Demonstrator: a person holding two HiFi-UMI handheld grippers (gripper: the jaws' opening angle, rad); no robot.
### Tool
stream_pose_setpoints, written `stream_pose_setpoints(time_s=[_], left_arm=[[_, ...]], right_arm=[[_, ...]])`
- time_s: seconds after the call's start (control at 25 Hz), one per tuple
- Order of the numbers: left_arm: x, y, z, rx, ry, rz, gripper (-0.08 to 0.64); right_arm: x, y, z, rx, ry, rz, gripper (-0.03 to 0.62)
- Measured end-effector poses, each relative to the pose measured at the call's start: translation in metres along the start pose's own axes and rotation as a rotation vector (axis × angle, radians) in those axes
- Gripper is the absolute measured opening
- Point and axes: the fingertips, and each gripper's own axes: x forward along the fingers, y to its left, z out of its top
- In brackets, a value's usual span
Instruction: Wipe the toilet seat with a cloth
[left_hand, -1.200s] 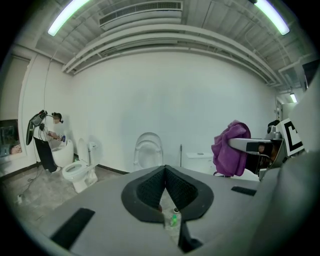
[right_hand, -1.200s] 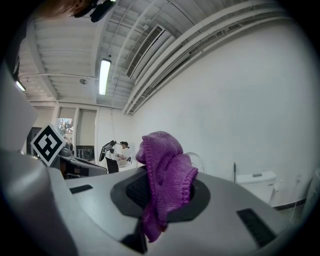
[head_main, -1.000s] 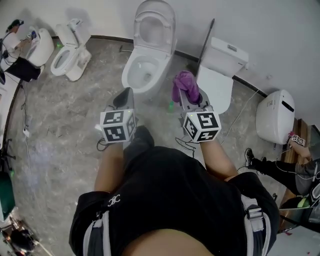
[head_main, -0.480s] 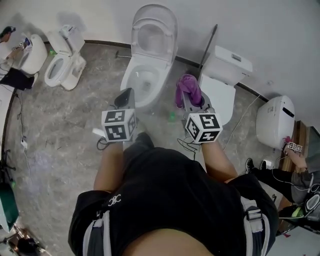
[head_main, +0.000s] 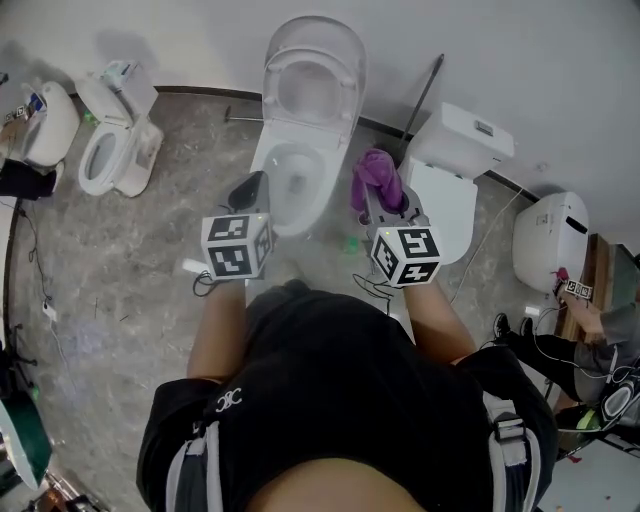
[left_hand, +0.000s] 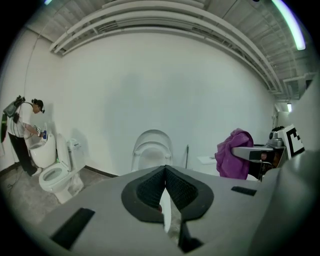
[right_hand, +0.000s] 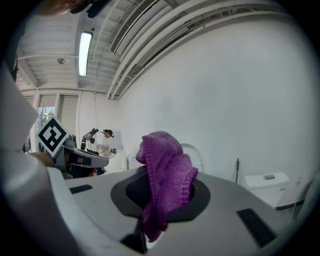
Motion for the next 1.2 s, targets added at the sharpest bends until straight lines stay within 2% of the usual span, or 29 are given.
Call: stream_pose_setpoints(time_s=[0.4, 0.64, 0.84, 1.2], left_arm=[[0.044, 0.070, 0.031, -0.010, -0.001, -0.058, 0.000], [0.059, 0.079, 0.031, -0.026, 0.006, -0.076, 0.000], [0.070, 0.085, 0.035, -0.031, 0.010, -0.073, 0.000], [0.113, 0.094, 0.063, -0.035, 0.014, -0.023, 0.000]], right_arm=[[0.083, 0.023, 0.022, -0.024, 0.018, -0.057, 0.054], [0.105, 0.020, 0.015, -0.028, 0.067, -0.068, 0.054], [0.133, 0.012, 0.013, 0.011, 0.080, -0.069, 0.054], [0.211, -0.035, 0.002, 0.031, 0.120, -0.068, 0.054]])
